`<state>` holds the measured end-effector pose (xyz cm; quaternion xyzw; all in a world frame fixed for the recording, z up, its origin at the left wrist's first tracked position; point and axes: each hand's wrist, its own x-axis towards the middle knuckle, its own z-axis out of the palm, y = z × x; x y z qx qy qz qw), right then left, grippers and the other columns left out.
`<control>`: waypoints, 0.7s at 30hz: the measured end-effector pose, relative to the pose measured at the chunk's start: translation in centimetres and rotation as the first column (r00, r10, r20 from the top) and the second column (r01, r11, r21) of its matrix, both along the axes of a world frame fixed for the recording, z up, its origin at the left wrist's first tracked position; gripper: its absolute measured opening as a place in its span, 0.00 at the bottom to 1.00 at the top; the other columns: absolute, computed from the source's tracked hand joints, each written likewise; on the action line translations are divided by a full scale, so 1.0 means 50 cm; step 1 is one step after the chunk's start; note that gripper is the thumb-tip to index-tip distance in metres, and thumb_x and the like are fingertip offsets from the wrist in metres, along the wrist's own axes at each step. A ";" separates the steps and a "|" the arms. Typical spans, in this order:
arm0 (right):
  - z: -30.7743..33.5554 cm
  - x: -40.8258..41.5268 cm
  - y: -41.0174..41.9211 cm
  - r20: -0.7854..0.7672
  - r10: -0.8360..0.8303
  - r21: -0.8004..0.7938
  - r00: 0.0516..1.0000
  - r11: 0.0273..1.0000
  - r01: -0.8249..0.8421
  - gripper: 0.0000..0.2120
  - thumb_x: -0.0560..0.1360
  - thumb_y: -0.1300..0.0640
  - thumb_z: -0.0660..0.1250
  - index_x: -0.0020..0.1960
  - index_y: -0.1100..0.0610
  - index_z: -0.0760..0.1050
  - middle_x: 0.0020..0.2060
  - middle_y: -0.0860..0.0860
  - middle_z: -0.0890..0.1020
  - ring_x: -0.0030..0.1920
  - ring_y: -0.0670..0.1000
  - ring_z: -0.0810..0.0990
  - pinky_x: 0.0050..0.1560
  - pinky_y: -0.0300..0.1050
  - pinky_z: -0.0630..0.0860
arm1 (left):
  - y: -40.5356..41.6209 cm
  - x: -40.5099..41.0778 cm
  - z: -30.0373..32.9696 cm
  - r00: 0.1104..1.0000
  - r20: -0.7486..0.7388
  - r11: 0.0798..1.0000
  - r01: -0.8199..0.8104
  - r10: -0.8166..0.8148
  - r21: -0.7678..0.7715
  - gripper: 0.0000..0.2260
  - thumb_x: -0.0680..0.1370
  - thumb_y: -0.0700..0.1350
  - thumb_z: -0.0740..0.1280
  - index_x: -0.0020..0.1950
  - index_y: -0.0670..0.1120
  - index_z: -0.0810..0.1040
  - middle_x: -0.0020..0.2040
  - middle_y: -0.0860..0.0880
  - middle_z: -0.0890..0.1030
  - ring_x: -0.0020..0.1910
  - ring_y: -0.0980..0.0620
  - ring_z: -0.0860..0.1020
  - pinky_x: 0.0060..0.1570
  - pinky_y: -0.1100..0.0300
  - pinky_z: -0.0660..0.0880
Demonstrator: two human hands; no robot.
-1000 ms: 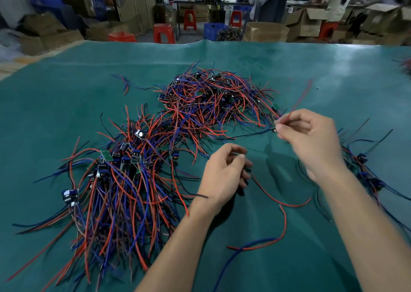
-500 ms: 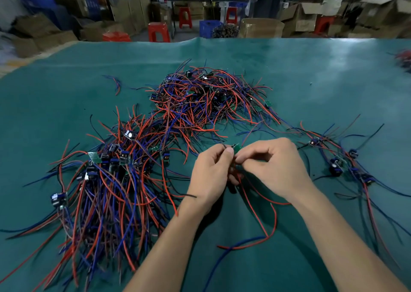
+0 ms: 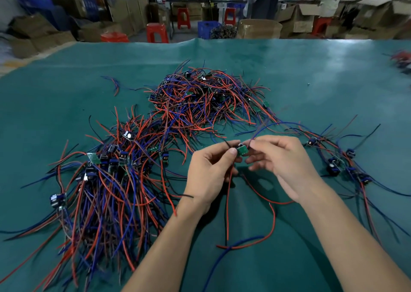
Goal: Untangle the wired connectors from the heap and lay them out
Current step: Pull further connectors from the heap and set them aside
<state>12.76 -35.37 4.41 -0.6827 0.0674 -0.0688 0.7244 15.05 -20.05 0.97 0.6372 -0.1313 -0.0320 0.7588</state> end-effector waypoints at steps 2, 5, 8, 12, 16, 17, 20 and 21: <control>0.001 0.000 0.003 -0.009 0.001 0.071 1.000 0.998 0.000 0.07 0.77 0.67 0.69 0.43 0.62 0.85 0.39 0.57 0.85 0.33 0.51 0.82 0.34 0.41 0.81 | 0.001 0.001 -0.001 1.000 0.005 1.000 -0.004 0.004 -0.009 0.08 0.80 0.36 0.67 0.56 0.43 0.84 0.34 0.53 0.83 0.27 0.59 0.75 0.27 0.69 0.69; 0.002 -0.002 0.001 -0.031 0.024 0.217 0.999 0.976 -0.017 0.05 0.76 0.69 0.69 0.47 0.64 0.84 0.43 0.59 0.86 0.36 0.52 0.84 0.39 0.41 0.83 | 0.000 0.002 -0.003 0.999 -0.022 0.999 -0.026 0.026 -0.018 0.08 0.80 0.38 0.67 0.54 0.44 0.85 0.33 0.53 0.82 0.26 0.59 0.72 0.24 0.70 0.67; -0.002 -0.006 0.010 0.001 0.060 0.215 0.998 0.975 -0.059 0.07 0.70 0.65 0.73 0.49 0.64 0.84 0.42 0.59 0.86 0.39 0.52 0.85 0.43 0.41 0.83 | 0.000 0.003 -0.004 0.999 -0.031 0.999 -0.039 0.038 -0.021 0.08 0.80 0.38 0.67 0.53 0.45 0.86 0.33 0.51 0.79 0.25 0.58 0.71 0.24 0.69 0.66; 0.000 -0.003 0.017 0.039 -0.088 0.148 0.995 0.986 0.081 0.05 0.75 0.67 0.71 0.44 0.60 0.84 0.37 0.53 0.85 0.35 0.49 0.82 0.41 0.42 0.83 | -0.003 0.000 -0.004 0.998 -0.030 0.999 0.048 -0.048 0.003 0.14 0.81 0.36 0.65 0.58 0.50 0.85 0.34 0.49 0.81 0.25 0.57 0.71 0.25 0.70 0.68; 0.024 0.005 -0.038 0.031 -0.194 0.447 0.980 0.880 0.160 0.06 0.77 0.66 0.66 0.45 0.60 0.81 0.38 0.51 0.84 0.33 0.46 0.79 0.36 0.38 0.80 | -0.009 0.003 -0.011 0.999 -0.041 0.990 0.021 -0.015 0.139 0.16 0.82 0.34 0.61 0.64 0.48 0.80 0.42 0.42 0.85 0.25 0.57 0.72 0.25 0.70 0.67; 0.030 0.004 -0.050 0.019 -0.185 0.545 0.983 0.826 0.145 0.05 0.75 0.64 0.67 0.45 0.60 0.82 0.38 0.52 0.83 0.32 0.46 0.78 0.35 0.37 0.78 | -0.009 0.005 -0.012 0.999 -0.038 0.989 0.006 0.000 0.150 0.15 0.82 0.35 0.60 0.64 0.47 0.80 0.42 0.41 0.85 0.25 0.56 0.72 0.26 0.69 0.67; 0.036 -0.001 -0.059 0.019 -0.044 0.670 0.999 0.742 0.019 0.08 0.70 0.60 0.68 0.41 0.59 0.86 0.38 0.52 0.84 0.31 0.45 0.78 0.35 0.34 0.76 | -0.007 0.007 -0.013 0.999 -0.031 0.989 -0.002 0.006 0.150 0.11 0.83 0.39 0.60 0.60 0.48 0.80 0.41 0.42 0.85 0.27 0.55 0.73 0.27 0.69 0.67; 0.033 -0.001 -0.049 0.013 0.023 0.665 1.000 0.747 -0.026 0.09 0.70 0.60 0.67 0.41 0.59 0.86 0.39 0.53 0.84 0.31 0.45 0.77 0.34 0.34 0.76 | -0.007 0.005 -0.009 0.999 -0.032 0.990 0.008 -0.004 0.139 0.10 0.84 0.41 0.60 0.58 0.48 0.81 0.41 0.43 0.86 0.28 0.55 0.74 0.27 0.69 0.68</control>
